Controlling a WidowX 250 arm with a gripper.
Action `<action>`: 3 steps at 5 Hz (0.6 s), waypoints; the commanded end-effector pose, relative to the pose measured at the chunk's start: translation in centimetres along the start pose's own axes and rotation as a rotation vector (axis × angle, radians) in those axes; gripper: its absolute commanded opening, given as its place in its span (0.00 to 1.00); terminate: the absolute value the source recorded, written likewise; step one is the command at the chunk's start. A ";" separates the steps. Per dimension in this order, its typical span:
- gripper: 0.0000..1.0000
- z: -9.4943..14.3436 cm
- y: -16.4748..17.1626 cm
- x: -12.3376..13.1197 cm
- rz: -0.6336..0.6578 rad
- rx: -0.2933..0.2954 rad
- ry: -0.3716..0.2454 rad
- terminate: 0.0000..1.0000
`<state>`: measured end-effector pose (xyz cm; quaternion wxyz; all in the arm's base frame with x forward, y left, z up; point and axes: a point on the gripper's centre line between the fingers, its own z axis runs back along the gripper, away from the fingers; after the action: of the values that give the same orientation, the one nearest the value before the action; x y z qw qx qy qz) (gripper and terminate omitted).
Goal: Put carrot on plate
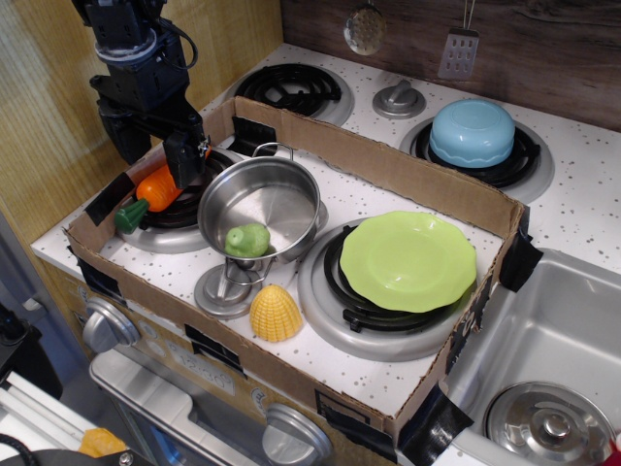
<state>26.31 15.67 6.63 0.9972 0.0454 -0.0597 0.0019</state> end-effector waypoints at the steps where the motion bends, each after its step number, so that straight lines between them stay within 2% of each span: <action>1: 1.00 0.3 0.6 -0.6 -0.005 0.015 -0.029 0.00; 3: 1.00 -0.6 0.2 -1.5 0.006 -0.001 -0.031 0.00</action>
<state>24.89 15.64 4.79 0.9972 0.0370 -0.0646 0.0007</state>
